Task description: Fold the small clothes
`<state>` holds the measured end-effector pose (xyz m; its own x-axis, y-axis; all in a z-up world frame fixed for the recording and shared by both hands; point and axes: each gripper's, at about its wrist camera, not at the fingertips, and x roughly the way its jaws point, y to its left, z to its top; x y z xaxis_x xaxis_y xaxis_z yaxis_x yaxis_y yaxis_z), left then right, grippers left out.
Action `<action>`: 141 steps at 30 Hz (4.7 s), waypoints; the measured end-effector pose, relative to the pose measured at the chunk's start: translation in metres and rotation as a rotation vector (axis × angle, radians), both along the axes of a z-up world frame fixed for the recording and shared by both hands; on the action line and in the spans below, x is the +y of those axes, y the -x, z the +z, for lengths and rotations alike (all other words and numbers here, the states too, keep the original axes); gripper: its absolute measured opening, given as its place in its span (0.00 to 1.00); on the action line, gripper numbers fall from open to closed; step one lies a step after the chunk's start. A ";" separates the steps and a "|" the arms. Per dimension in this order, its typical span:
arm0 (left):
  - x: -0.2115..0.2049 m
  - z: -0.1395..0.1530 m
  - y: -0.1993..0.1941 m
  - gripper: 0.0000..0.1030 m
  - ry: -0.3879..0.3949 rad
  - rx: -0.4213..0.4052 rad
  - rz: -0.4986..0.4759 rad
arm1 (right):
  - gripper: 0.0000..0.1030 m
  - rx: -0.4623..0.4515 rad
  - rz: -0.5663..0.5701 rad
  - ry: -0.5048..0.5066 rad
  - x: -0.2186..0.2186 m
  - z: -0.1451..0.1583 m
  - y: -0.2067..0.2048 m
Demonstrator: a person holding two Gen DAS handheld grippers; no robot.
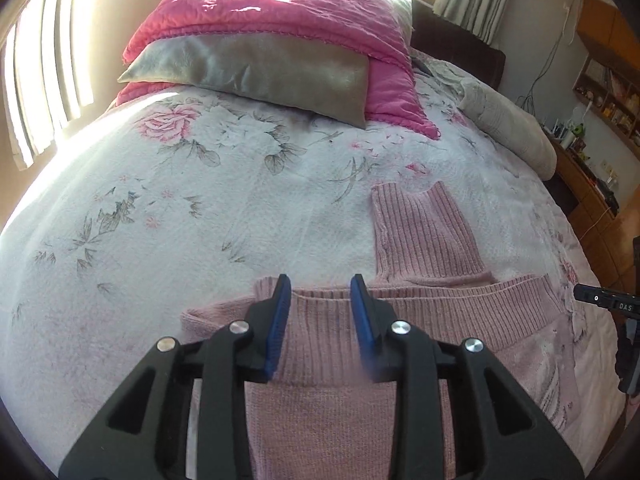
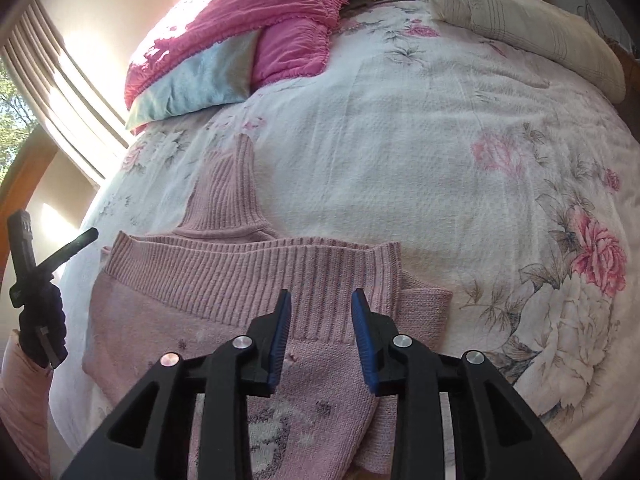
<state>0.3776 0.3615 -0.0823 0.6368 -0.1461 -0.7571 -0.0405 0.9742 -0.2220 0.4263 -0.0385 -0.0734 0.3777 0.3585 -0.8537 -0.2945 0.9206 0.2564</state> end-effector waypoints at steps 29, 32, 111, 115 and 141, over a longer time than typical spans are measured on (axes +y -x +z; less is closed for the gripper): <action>-0.048 -0.049 -0.092 0.36 0.186 0.175 -0.065 | 0.53 0.168 0.009 -0.143 0.083 -0.033 -0.082; -0.050 -0.067 -0.114 0.36 0.226 0.211 -0.036 | 0.53 0.193 -0.005 -0.130 0.106 -0.049 -0.108; -0.108 -0.044 0.061 0.24 0.016 0.102 -0.224 | 0.28 0.181 0.021 -0.196 0.083 -0.057 0.075; -0.116 -0.015 0.073 0.32 0.030 0.027 -0.241 | 0.67 0.061 -0.101 -0.163 0.014 -0.012 0.105; -0.167 -0.069 0.059 0.32 0.058 0.165 -0.251 | 0.26 0.294 -0.267 -0.404 -0.080 -0.110 0.101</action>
<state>0.3181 0.1942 -0.1514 0.4449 -0.3290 -0.8330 0.1599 0.9443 -0.2876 0.3255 -0.1184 -0.1832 0.2675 0.6032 -0.7514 0.0719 0.7651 0.6399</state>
